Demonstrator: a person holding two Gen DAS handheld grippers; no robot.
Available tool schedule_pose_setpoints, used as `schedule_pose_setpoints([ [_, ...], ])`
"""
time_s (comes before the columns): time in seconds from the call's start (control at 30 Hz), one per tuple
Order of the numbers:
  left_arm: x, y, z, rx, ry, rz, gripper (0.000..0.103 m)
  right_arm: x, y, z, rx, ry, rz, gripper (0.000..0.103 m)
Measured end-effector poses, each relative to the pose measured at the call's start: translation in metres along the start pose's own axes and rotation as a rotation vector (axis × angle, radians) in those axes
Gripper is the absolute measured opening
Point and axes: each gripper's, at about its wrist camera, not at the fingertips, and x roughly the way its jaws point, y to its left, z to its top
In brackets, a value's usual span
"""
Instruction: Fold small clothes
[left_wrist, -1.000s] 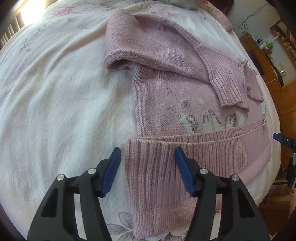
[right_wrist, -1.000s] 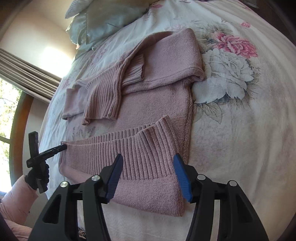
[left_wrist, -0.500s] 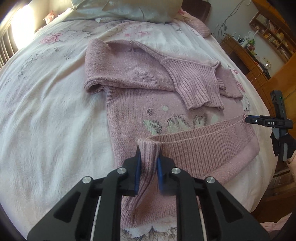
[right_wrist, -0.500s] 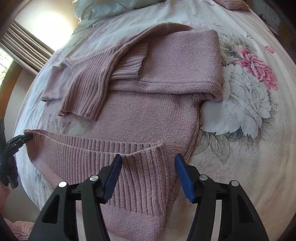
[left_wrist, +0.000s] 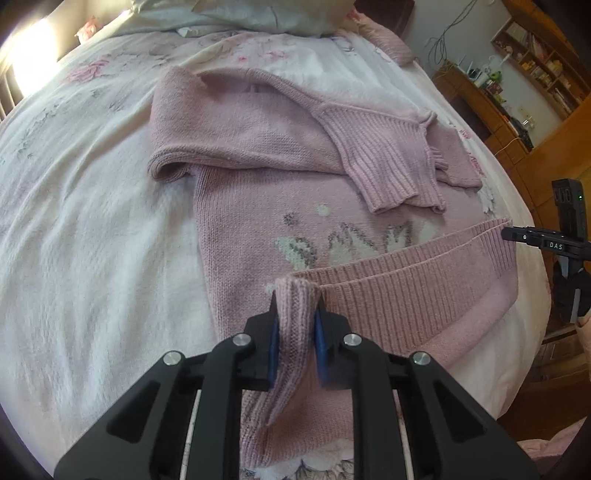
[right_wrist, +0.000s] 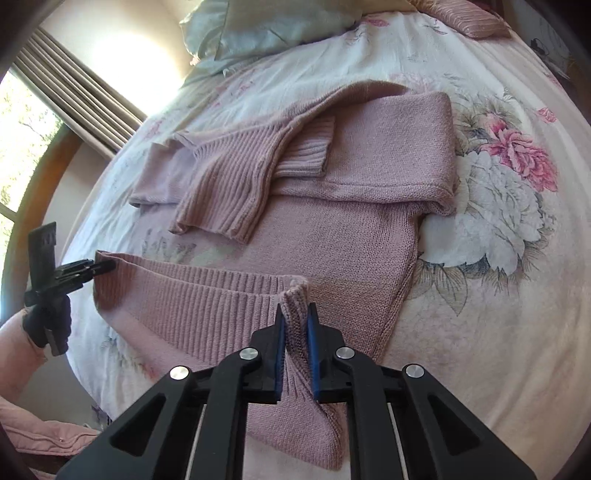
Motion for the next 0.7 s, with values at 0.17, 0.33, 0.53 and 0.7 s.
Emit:
schedule_pose_setpoints([
  [0.17,-0.043,-0.004,0.004,-0.012,-0.107,-0.053,0.013,-0.044,-0.002,-0.007,0.06,-0.101,0.072,0.01],
  [0.33,-0.07,-0.011,0.032,0.005,-0.203,-0.073,0.013,-0.073,-0.005,0.008,0.091,-0.182,0.12,0.01],
  [0.53,-0.062,-0.007,0.104,0.033,-0.294,-0.041,0.013,-0.087,-0.014,0.071,0.074,-0.268,0.11,0.01],
  [0.7,-0.031,0.005,0.166,0.016,-0.315,-0.007,0.013,-0.07,-0.022,0.135,0.057,-0.285,0.059,0.01],
])
